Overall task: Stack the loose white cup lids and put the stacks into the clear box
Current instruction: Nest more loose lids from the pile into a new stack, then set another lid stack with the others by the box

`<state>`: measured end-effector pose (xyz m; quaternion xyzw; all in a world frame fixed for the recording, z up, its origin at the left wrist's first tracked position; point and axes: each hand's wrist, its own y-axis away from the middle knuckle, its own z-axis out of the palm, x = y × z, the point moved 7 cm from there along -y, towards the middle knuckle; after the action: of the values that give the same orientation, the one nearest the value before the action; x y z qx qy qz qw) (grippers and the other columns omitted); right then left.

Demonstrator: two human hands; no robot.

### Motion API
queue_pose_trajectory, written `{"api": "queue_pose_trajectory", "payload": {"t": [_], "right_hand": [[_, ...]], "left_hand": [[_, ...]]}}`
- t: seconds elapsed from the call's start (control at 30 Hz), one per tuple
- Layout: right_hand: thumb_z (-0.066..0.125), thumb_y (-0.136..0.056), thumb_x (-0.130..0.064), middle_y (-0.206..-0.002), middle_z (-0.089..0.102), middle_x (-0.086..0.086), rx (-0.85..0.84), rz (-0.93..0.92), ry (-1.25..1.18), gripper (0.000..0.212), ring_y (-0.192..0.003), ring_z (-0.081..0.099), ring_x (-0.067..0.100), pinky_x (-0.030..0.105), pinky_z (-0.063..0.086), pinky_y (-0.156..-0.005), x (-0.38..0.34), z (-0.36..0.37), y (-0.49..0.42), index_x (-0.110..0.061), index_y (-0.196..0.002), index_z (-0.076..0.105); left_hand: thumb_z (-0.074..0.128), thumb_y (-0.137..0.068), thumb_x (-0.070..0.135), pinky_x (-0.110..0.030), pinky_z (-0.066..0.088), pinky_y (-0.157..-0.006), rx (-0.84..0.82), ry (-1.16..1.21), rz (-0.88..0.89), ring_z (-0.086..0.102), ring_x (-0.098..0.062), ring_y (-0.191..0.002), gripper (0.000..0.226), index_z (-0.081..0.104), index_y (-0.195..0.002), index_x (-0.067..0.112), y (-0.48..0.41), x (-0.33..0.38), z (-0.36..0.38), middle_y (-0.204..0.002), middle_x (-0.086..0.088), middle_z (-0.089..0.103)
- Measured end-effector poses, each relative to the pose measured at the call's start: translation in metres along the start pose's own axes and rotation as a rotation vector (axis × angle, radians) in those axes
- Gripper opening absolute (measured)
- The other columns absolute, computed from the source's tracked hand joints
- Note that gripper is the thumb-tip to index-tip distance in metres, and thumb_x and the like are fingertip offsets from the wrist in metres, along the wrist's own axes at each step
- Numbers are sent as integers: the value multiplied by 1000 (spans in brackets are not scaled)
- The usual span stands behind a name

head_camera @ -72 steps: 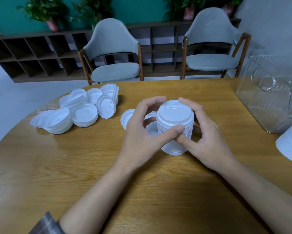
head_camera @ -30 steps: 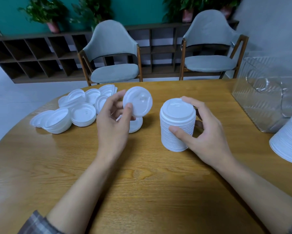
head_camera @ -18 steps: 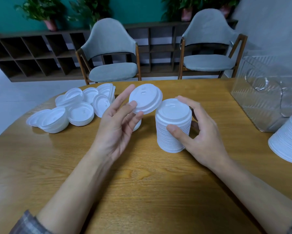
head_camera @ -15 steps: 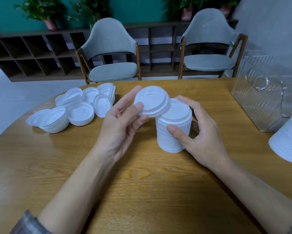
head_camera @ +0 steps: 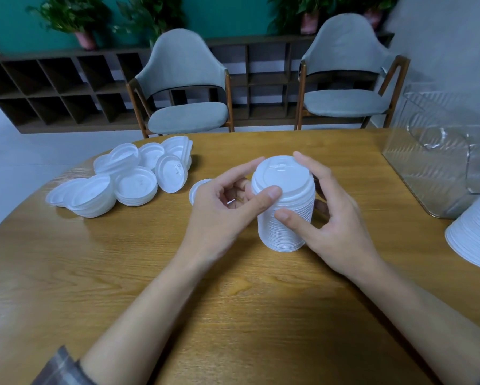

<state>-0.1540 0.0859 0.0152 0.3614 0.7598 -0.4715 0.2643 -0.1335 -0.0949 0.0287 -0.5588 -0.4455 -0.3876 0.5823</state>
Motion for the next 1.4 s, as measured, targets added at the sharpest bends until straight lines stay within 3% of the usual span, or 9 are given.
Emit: {"api": "queue_pose_trajectory", "payload": {"t": [0.2, 0.43, 0.6, 0.67, 0.8, 0.97, 1.13, 1.23, 1.4], "right_hand": [[75, -83, -61, -144, 55, -20, 3, 5, -22, 75, -137, 53, 10, 44, 53, -106, 2, -1, 0, -38, -148, 43], [78, -79, -64, -143, 54, -21, -31, 8, 57, 81, -134, 53, 7, 42, 51, -107, 4, -1, -1, -39, -146, 42], [91, -72, -49, -158, 34, -24, -94, 5, 157, 114, -140, 36, -12, 5, 28, -110, 6, 9, 7, -43, -158, 17], [93, -72, -46, -162, 33, -12, -127, 6, 176, 126, -145, 35, -6, 7, 27, -113, 9, 14, 14, -44, -161, 5], [94, -74, -35, -161, 37, -2, -123, -5, 206, 132, -143, 45, 11, 22, 40, -113, 14, 18, 18, -48, -160, -5], [94, -72, -26, -163, 30, -13, -102, -9, 219, 128, -138, 48, 10, 7, 36, -105, 16, 18, 16, -48, -158, 2], [94, -71, -38, -162, 38, -4, -68, -15, 232, 124, -139, 50, 13, 27, 43, -112, 9, 8, 20, -42, -160, 7], [95, -70, -41, -159, 42, -4, -42, 20, 247, 124, -137, 52, 13, 20, 41, -110, 7, -8, 30, -38, -160, 9], [97, -68, -33, -153, 36, -22, 29, 84, 312, 126, -128, 42, -6, -3, 27, -98, 4, -48, 65, -42, -158, 10]], "left_hand": [[85, -75, 33, -28, 46, -75, -8, -48, 3, 49, -15, -77, 59, 72, -131, 23, 2, -2, 3, -74, 9, 52], [90, -79, 35, -25, 42, -70, -16, -93, 18, 48, -12, -78, 55, 72, -130, 26, 3, -8, 4, -79, 6, 50], [78, -88, 43, -26, 52, -87, -50, -162, 67, 62, -9, -116, 52, 60, -137, 36, 7, -19, 9, -127, 11, 65], [75, -93, 36, -26, 51, -99, -125, -135, 51, 59, -9, -128, 56, 50, -144, 34, 10, -23, 17, -137, 15, 63], [76, -94, 33, -34, 49, -111, -177, -157, 54, 56, -10, -135, 72, 36, -154, 35, 14, -31, 23, -146, 18, 57], [81, -91, 33, -37, 45, -116, -229, -218, 55, 48, -5, -143, 92, 22, -161, 39, 13, -37, 24, -156, 20, 48], [90, -82, 32, -24, 41, -117, -302, -335, 67, 47, 7, -139, 105, 22, -163, 35, 16, -38, 29, -154, 24, 48], [88, -81, 46, -32, 43, -118, -344, -434, 111, 52, 4, -137, 95, 34, -159, 35, 18, -41, 33, -146, 21, 57], [61, -85, 79, -40, 40, -119, -438, -725, 152, 47, -1, -141, 91, 28, -161, 43, 29, -50, 41, -151, 13, 53]]}}
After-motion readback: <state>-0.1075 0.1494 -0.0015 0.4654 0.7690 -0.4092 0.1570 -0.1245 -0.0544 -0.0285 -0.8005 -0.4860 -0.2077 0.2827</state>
